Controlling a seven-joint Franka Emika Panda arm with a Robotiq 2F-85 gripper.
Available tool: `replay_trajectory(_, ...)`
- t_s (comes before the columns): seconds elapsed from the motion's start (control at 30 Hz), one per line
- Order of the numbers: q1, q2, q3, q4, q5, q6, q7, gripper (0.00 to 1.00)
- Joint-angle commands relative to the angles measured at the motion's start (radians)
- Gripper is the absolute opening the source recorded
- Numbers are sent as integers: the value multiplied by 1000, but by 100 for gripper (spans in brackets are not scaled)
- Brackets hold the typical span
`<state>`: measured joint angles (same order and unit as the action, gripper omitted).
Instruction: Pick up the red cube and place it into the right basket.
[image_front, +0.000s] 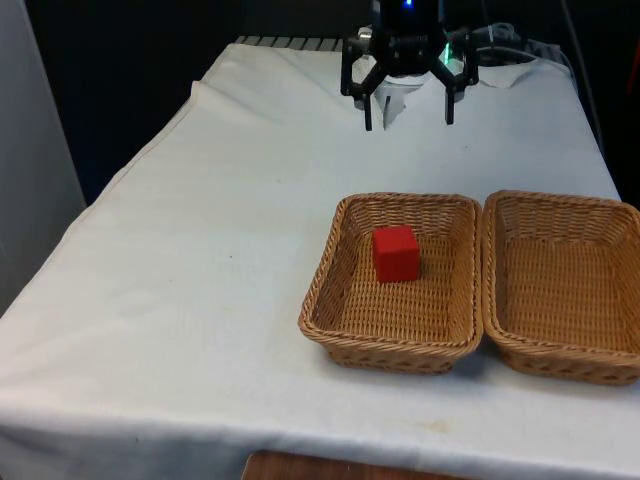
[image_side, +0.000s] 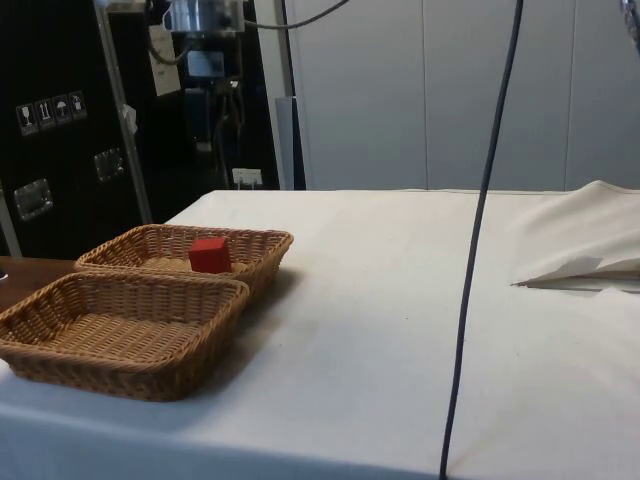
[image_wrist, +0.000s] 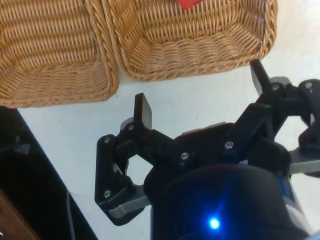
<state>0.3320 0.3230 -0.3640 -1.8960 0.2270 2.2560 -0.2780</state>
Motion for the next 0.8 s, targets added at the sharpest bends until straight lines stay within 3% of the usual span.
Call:
replay_trajectory(0.0,0,0,0,0,0,0,0,100)
replay_trajectory(0.07,8,-26,-6,-27,-19,4,20,100)
replay_trajectory(0.27,9,-67,-3,-74,-39,9,42,100)
replay_trajectory(0.3,2,-56,2,-61,-24,0,27,100)
replay_trajectory(0.33,9,-72,-3,-81,-42,10,45,100)
replay_trajectory(0.6,11,-117,-2,-139,-82,17,80,100)
replay_trajectory(0.63,5,-109,3,-127,-64,4,64,100)
replay_trajectory(0.67,11,-121,-2,-144,-87,17,85,100)
replay_trajectory(0.77,12,-131,-2,-157,-109,17,103,100)
